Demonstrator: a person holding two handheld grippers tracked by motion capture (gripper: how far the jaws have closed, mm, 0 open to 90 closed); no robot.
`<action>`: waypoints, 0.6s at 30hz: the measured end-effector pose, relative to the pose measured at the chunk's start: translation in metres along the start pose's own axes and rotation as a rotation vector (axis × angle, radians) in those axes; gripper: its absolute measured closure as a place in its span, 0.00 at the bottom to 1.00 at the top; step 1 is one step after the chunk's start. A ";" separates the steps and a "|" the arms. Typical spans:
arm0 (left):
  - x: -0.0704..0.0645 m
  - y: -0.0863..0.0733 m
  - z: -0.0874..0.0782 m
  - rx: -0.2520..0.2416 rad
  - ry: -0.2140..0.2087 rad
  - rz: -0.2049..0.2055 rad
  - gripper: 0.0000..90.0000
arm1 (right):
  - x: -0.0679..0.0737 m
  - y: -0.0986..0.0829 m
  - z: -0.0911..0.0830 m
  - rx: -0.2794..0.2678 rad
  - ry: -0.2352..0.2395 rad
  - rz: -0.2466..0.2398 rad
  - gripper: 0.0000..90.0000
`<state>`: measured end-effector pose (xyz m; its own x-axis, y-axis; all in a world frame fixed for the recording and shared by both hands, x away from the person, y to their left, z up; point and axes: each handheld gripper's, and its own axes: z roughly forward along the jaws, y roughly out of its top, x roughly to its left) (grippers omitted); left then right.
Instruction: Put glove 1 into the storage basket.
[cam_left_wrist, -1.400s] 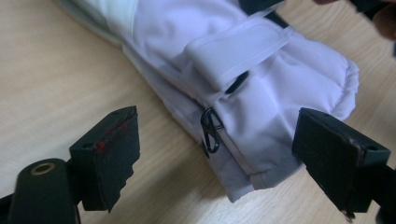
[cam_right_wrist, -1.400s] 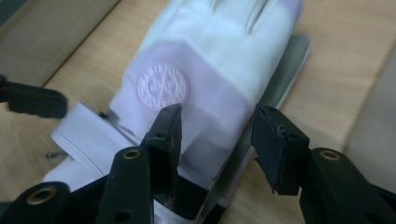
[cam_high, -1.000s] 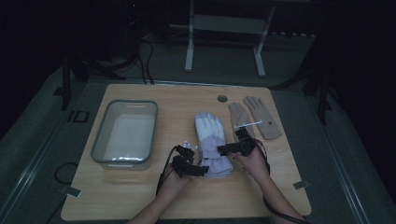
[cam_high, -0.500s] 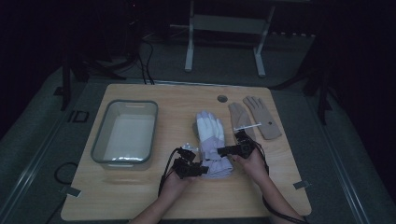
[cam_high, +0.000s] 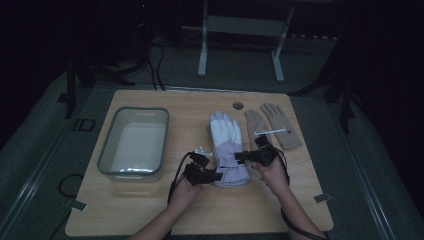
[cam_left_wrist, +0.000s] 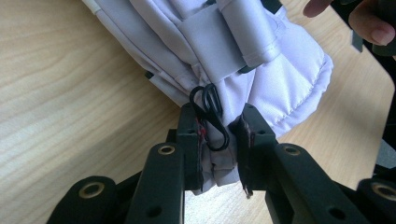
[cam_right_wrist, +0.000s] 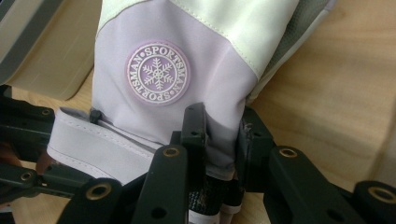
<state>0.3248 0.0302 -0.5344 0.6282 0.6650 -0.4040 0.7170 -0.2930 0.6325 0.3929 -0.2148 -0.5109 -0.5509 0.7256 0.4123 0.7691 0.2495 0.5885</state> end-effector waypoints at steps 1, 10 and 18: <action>0.000 0.003 -0.005 -0.004 0.003 0.009 0.82 | 0.001 0.001 -0.001 -0.005 -0.001 -0.003 0.84; 0.000 0.019 -0.029 -0.015 0.021 0.032 0.82 | 0.018 0.021 -0.011 -0.055 0.005 -0.030 0.84; 0.005 0.032 -0.050 -0.019 0.035 0.051 0.82 | 0.037 0.040 -0.016 -0.077 -0.008 -0.060 0.84</action>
<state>0.3357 0.0585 -0.4826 0.6528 0.6732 -0.3473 0.6779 -0.3146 0.6644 0.3983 -0.1883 -0.4603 -0.5923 0.7161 0.3693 0.7073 0.2425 0.6641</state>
